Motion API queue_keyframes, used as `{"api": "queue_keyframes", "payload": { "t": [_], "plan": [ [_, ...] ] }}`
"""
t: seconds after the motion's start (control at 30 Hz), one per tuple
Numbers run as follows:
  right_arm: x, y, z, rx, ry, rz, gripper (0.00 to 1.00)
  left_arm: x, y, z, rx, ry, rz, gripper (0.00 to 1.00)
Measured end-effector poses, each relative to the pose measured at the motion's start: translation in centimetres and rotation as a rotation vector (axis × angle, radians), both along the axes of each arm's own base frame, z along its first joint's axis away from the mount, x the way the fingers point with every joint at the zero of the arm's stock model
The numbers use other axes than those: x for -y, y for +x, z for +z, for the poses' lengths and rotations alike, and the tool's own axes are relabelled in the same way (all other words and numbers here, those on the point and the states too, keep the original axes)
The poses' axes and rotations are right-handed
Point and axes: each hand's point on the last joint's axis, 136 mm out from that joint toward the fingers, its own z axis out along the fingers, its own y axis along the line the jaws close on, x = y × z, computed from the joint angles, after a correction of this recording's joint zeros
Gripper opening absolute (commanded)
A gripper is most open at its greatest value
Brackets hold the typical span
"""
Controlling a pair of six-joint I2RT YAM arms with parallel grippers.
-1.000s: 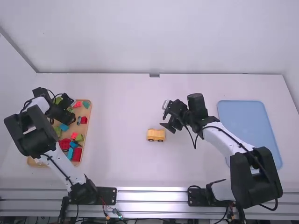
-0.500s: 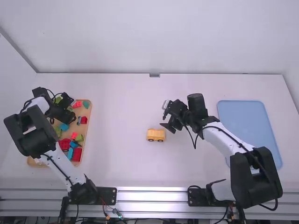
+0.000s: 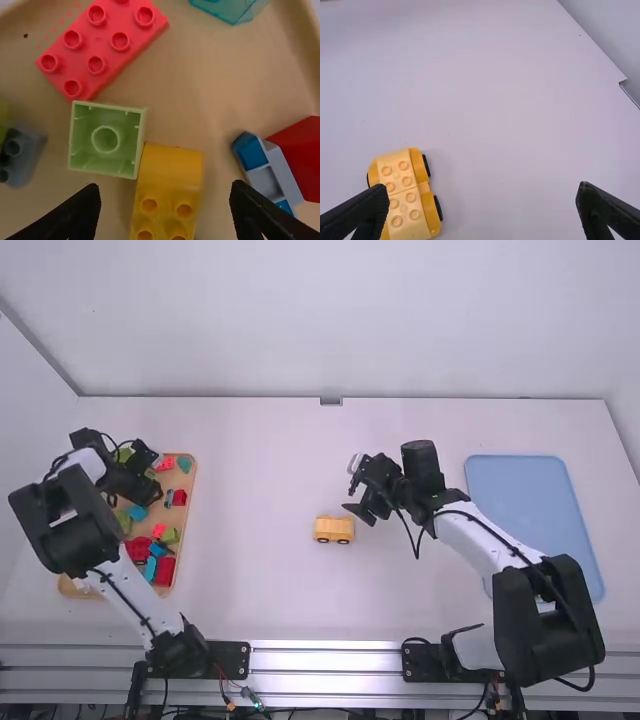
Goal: Assemble lego blocks to make yellow taxi
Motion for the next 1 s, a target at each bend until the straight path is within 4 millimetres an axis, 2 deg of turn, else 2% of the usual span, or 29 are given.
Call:
{"api": "queue_keyframes", "payload": {
  "t": [0.03, 0.23, 0.33, 0.4, 0.5, 0.63, 0.87, 0.97, 1.0],
  "plan": [
    [0.0, 0.0, 0.0, 0.0, 0.0, 0.0, 0.99, 0.1, -0.2, -0.8, -0.015, -0.011, -0.003, 0.57],
    [0.0, 0.1, 0.1, 0.004, 0.002, -0.001, 0.99, -0.4, 0.1, -0.7, -0.011, 0.007, 0.004, 0.49],
    [0.0, 0.1, 0.1, 0.004, 0.002, -0.001, 0.99, -0.6, -0.3, -0.8, -0.031, 0.021, 0.009, 0.36],
    [-0.1, 0.2, 0.2, 0.014, 0.004, 0.0, 0.99, -0.8, -0.5, -0.8, -0.041, 0.031, 0.011, 0.37],
    [-0.1, 0.3, 0.3, 0.021, 0.007, 0.0, 0.99, -1.0, -0.6, -0.8, -0.05, 0.04, 0.014, 0.44],
    [-0.1, 0.3, 0.3, 0.021, 0.007, 0.0, 0.99, -1.1, -0.8, -0.8, -0.065, 0.048, 0.023, 0.44],
    [-0.1, 0.3, 0.3, 0.017, 0.006, -0.001, 0.99, -1.1, -1.1, -0.8, -0.087, 0.05, 0.038, 0.22],
    [0.0, 0.3, 0.3, 0.017, 0.006, -0.002, 0.99, -1.1, -0.9, -0.7, -0.082, 0.053, 0.046, 0.19],
    [-0.1, 0.3, 0.3, 0.016, 0.007, -0.002, 0.99, -1.2, -0.7, -0.7, -0.076, 0.057, 0.054, 0.16]
  ]
}}
